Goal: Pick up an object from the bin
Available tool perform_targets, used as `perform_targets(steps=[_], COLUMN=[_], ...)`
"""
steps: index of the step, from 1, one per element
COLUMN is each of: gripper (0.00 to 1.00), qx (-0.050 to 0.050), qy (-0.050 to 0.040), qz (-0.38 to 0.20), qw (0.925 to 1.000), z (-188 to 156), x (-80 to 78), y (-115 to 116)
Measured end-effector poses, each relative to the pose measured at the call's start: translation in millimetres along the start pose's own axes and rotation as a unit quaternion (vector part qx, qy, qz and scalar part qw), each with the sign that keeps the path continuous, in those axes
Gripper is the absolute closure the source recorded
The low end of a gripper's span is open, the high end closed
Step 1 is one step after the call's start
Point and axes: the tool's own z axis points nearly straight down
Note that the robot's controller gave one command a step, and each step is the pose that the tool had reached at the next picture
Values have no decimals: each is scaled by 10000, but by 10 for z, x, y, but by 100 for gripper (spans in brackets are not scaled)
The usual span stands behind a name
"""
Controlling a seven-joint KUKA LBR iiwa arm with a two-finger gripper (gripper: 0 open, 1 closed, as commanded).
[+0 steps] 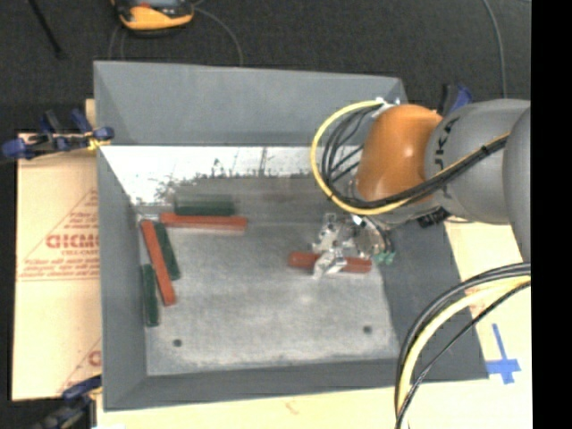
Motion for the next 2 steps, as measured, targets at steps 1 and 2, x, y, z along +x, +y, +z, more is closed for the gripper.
perform_targets(steps=[1, 2], gripper=[100, 100], qx=[0, 9], qy=[-2, -70], qz=[0, 209], qw=[10000, 9998], z=[0, -1666], x=[-1, 26], y=[0, 214])
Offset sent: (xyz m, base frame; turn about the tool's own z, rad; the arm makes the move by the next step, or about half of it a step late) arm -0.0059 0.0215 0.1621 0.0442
